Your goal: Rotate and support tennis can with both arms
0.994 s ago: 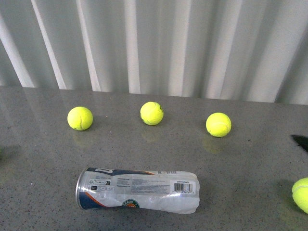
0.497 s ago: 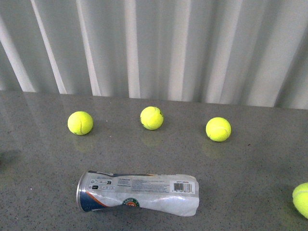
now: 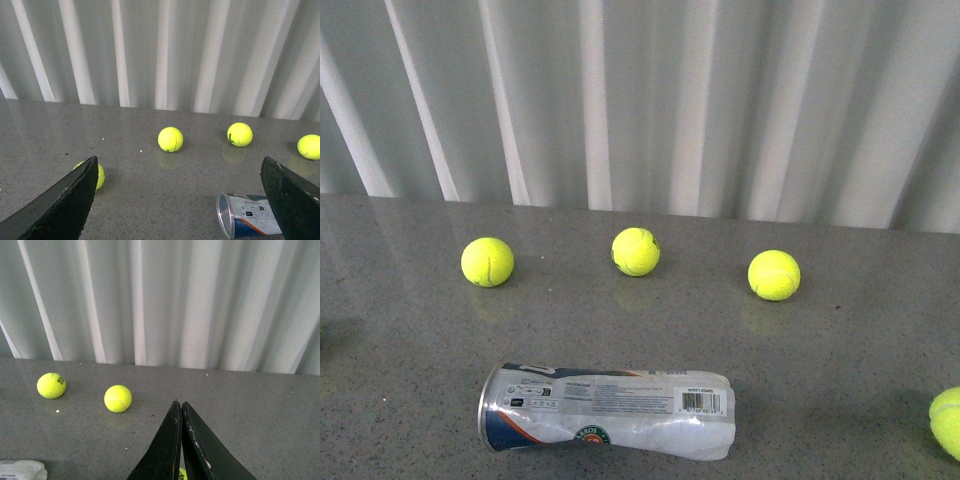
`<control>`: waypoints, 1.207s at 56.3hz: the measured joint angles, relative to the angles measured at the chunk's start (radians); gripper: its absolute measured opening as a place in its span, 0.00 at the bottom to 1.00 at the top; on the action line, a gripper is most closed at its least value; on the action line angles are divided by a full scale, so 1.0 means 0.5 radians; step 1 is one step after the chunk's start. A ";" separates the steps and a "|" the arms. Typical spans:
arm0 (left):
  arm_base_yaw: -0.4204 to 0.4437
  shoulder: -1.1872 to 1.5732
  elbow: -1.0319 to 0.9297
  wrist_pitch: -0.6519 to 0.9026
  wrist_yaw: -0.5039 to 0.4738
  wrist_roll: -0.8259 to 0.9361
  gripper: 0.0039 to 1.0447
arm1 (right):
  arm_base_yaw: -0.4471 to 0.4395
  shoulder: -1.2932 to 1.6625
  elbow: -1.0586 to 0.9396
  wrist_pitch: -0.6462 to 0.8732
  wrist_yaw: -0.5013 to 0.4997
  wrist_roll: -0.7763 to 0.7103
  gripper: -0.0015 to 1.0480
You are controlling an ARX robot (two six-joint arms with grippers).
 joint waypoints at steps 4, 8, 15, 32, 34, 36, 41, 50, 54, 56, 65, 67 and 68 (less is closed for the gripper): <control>0.000 0.000 0.000 0.000 0.001 0.001 0.94 | 0.096 -0.056 -0.025 -0.037 0.152 0.003 0.03; 0.000 0.000 0.000 0.000 0.001 0.001 0.94 | 0.201 -0.134 -0.054 -0.079 0.204 0.005 0.03; 0.000 0.000 0.000 0.000 0.000 0.000 0.94 | 0.218 -0.233 -0.087 -0.139 0.214 0.005 0.03; 0.000 0.000 0.000 0.000 0.000 0.001 0.94 | 0.218 -0.420 -0.187 -0.213 0.213 0.006 0.03; 0.000 0.000 0.000 0.000 0.000 0.001 0.94 | 0.218 -0.437 -0.187 -0.230 0.214 0.007 0.03; 0.000 0.000 0.000 0.000 0.001 0.001 0.94 | 0.218 -0.459 -0.187 -0.247 0.213 0.006 0.03; 0.000 0.000 0.000 0.000 0.001 0.001 0.94 | 0.218 -0.510 -0.187 -0.297 0.214 0.007 0.03; 0.000 0.000 0.000 0.000 0.001 0.001 0.94 | 0.218 -0.599 -0.187 -0.383 0.214 0.007 0.03; 0.000 0.000 0.000 0.000 0.001 0.001 0.94 | 0.218 -0.629 -0.187 -0.417 0.214 0.007 0.03; 0.000 0.000 0.000 0.000 0.001 0.001 0.94 | 0.218 -0.642 -0.187 -0.430 0.213 0.007 0.03; 0.000 0.000 0.000 0.000 0.001 0.001 0.94 | 0.219 -0.963 -0.185 -0.777 0.214 0.007 0.03; 0.000 0.000 0.000 0.000 0.001 0.001 0.94 | 0.219 -0.986 -0.185 -0.778 0.214 0.007 0.03; 0.000 0.000 0.000 0.000 0.001 0.001 0.94 | 0.219 -0.989 -0.185 -0.781 0.213 0.007 0.03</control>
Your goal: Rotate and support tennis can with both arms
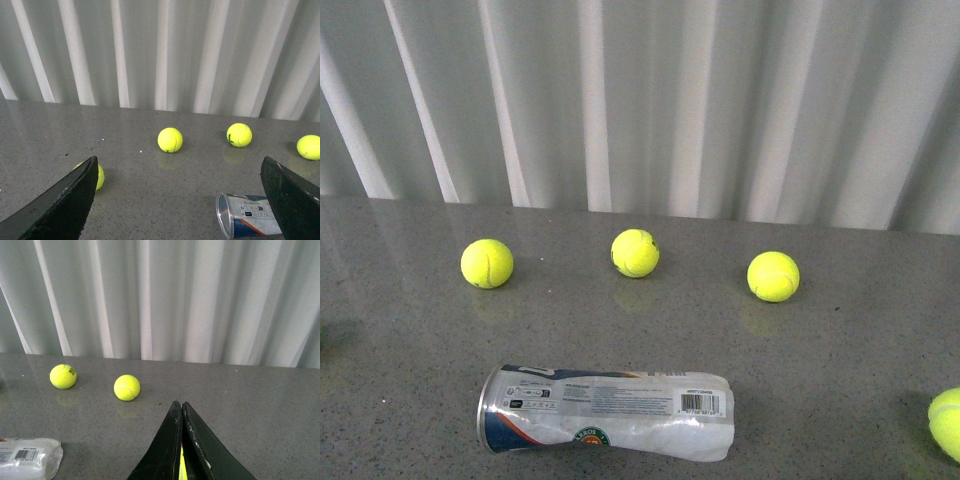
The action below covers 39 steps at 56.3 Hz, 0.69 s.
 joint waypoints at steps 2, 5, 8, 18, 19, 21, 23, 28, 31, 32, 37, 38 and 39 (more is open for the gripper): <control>0.000 -0.002 0.000 0.000 0.000 0.000 0.94 | 0.000 0.000 0.000 -0.005 0.000 0.000 0.03; 0.000 -0.002 0.000 0.000 0.000 0.000 0.94 | 0.000 0.000 0.000 -0.007 0.001 0.000 0.03; 0.000 -0.002 0.000 0.000 0.000 0.000 0.94 | 0.000 0.000 0.000 -0.008 0.001 0.000 0.03; 0.000 -0.002 0.000 0.000 0.000 0.000 0.94 | 0.000 0.000 0.000 -0.008 0.000 0.000 0.22; 0.000 -0.002 0.000 0.000 0.000 0.000 0.94 | 0.000 0.000 0.000 -0.008 0.001 0.000 0.25; 0.000 -0.002 0.000 0.000 0.000 0.000 0.94 | 0.000 0.000 0.000 -0.008 0.001 0.000 0.30; 0.000 -0.002 0.000 0.000 0.000 0.000 0.94 | 0.000 0.000 0.000 -0.008 0.000 0.000 0.37; 0.000 -0.002 0.000 0.000 0.000 0.000 0.94 | 0.000 -0.002 0.000 -0.008 0.001 0.000 0.50; 0.000 -0.002 0.000 0.000 0.000 0.000 0.94 | 0.000 -0.002 0.000 -0.008 0.000 0.000 0.59; 0.000 -0.002 0.000 0.000 0.000 0.000 0.94 | 0.000 -0.002 0.000 -0.008 0.000 0.000 0.62; 0.000 -0.002 0.000 0.000 0.000 0.000 0.94 | 0.000 -0.002 0.000 -0.008 0.000 0.000 0.77; 0.000 -0.002 0.000 0.000 0.000 -0.001 0.94 | 0.000 -0.002 0.000 -0.008 0.000 0.000 0.79; 0.000 -0.002 0.000 0.000 0.000 -0.001 0.94 | 0.000 -0.002 0.000 -0.008 0.000 0.000 0.82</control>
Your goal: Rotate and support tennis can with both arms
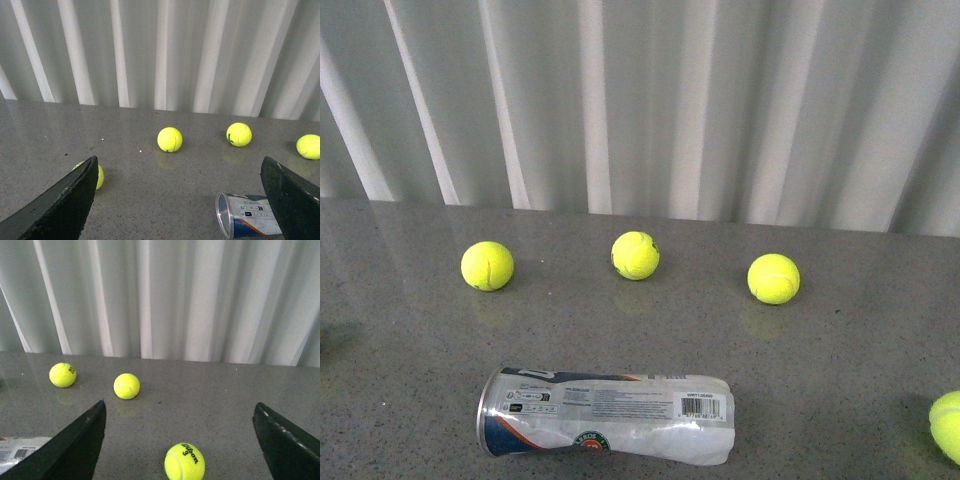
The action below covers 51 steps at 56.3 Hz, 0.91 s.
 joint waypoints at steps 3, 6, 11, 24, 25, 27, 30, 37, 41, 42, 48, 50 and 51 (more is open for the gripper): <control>0.000 0.000 0.000 0.000 0.000 0.001 0.94 | 0.000 0.000 0.000 0.000 0.000 0.001 0.94; 0.000 0.000 0.000 0.000 0.000 0.001 0.94 | 0.000 0.000 0.000 0.000 0.001 0.002 0.94; 0.000 0.001 0.000 -0.001 -0.001 0.000 0.94 | 0.000 0.000 0.000 0.000 0.000 0.002 0.93; -0.364 0.935 0.781 -0.513 -0.101 -0.285 0.94 | 0.000 -0.001 0.000 -0.001 0.001 0.002 0.93; -0.394 1.003 0.836 -0.455 -0.101 -0.284 0.94 | 0.000 -0.001 0.000 0.000 0.000 0.002 0.93; -0.465 1.199 0.963 -0.319 -0.044 -0.301 0.94 | 0.000 -0.002 0.000 0.000 0.000 0.002 0.93; -0.506 1.389 1.042 -0.234 0.059 -0.340 0.94 | 0.000 -0.002 0.000 0.000 0.000 0.002 0.93; -0.573 1.972 1.154 -0.097 0.266 -0.421 0.94 | 0.000 -0.002 0.000 0.000 0.000 0.002 0.93; -0.580 2.322 1.171 -0.053 0.383 -0.471 0.94 | 0.000 -0.002 0.000 0.000 0.000 0.002 0.93; -0.580 2.386 1.172 -0.039 0.397 -0.478 0.94 | 0.000 -0.002 0.000 0.000 0.000 0.002 0.93; -0.571 2.747 1.176 0.083 0.475 -0.569 0.94 | 0.000 -0.002 0.000 0.000 0.000 0.002 0.93; -0.567 2.882 1.176 0.150 0.481 -0.610 0.94 | 0.000 -0.002 0.000 0.000 0.000 0.002 0.93; -0.562 2.936 1.176 0.175 0.489 -0.625 0.94 | 0.000 -0.002 0.000 0.000 0.000 0.002 0.93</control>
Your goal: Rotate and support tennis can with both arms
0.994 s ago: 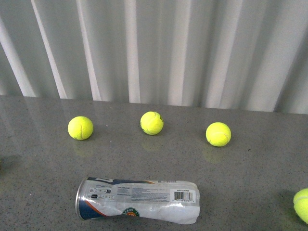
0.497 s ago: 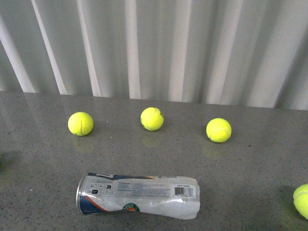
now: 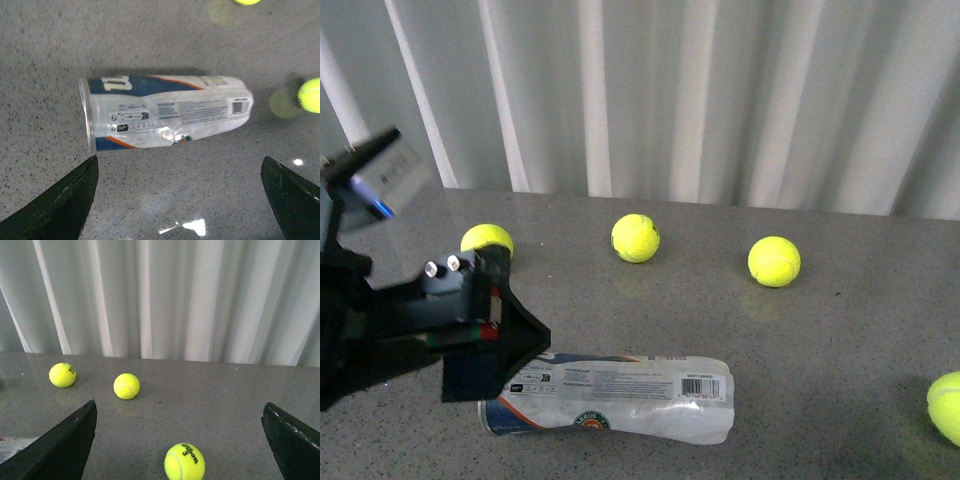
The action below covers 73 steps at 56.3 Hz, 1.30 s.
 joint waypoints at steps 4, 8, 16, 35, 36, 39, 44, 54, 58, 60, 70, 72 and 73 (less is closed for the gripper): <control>0.021 0.193 0.010 0.090 -0.048 -0.043 0.94 | 0.000 0.000 0.000 0.000 0.000 0.000 0.93; 0.043 0.308 0.032 0.150 -0.100 -0.058 0.94 | 0.000 0.000 0.000 0.000 0.000 0.000 0.93; 0.091 0.469 0.101 0.293 -0.187 -0.104 0.94 | 0.000 0.000 0.000 0.000 0.000 0.000 0.93; 0.083 0.674 0.129 0.441 -0.063 -0.327 0.94 | 0.000 0.000 0.000 0.000 0.001 0.000 0.93; 0.078 0.687 0.130 0.452 -0.038 -0.365 0.94 | 0.000 0.000 0.000 0.000 0.000 0.000 0.93; 0.066 0.722 0.130 0.490 0.031 -0.455 0.94 | 0.000 0.000 0.000 0.000 0.000 0.000 0.93; 0.056 0.782 0.130 0.530 0.112 -0.591 0.94 | 0.000 0.000 0.000 0.000 0.000 0.000 0.93; 0.058 0.861 0.116 0.735 0.234 -0.830 0.94 | 0.000 0.000 0.000 0.000 0.000 0.000 0.93; 0.059 0.884 0.101 0.829 0.240 -0.937 0.94 | 0.000 0.000 0.000 0.000 0.000 0.000 0.93; 0.059 0.897 0.095 0.866 0.240 -0.986 0.94 | 0.000 0.000 0.000 0.000 0.000 0.000 0.93; 0.063 0.938 0.076 0.961 0.242 -1.131 0.82 | 0.000 0.000 0.000 0.000 0.000 0.000 0.93; 0.067 0.949 0.068 1.001 0.243 -1.171 0.74 | 0.000 0.000 0.000 0.000 0.001 0.000 0.93; 0.069 0.953 0.065 1.016 0.243 -1.180 0.71 | 0.000 0.000 0.000 0.000 0.000 0.000 0.93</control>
